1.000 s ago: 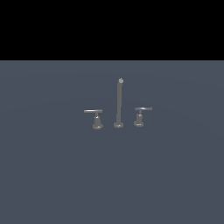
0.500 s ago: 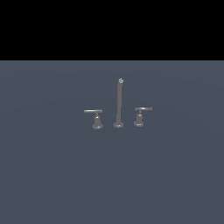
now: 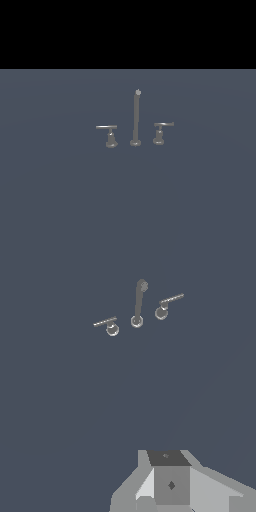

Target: Turn on the faucet by rotating a designated handle.

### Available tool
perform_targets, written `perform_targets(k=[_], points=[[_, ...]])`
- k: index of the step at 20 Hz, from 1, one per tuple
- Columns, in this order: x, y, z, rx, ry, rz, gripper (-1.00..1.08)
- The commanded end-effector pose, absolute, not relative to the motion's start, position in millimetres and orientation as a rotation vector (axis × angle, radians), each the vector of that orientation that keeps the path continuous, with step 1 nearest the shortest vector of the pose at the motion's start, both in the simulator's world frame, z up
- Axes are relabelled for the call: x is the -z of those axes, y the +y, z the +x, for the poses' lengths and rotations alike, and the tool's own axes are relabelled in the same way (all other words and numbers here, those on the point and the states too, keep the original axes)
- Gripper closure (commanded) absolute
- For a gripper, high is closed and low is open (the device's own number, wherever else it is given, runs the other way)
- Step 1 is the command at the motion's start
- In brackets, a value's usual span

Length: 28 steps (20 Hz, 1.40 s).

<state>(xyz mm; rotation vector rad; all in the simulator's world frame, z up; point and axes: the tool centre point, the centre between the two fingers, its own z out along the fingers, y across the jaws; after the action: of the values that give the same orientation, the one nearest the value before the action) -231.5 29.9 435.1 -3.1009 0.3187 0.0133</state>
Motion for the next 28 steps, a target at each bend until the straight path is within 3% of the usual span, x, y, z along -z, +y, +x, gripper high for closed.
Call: perform_targets(k=[1,28], points=[[-421.7,39.6,-224.1,-0.014,0.394,-3.092,1.08],[-269.9,118.1,-106.3,-0.012,1.218,-2.871,1.08]])
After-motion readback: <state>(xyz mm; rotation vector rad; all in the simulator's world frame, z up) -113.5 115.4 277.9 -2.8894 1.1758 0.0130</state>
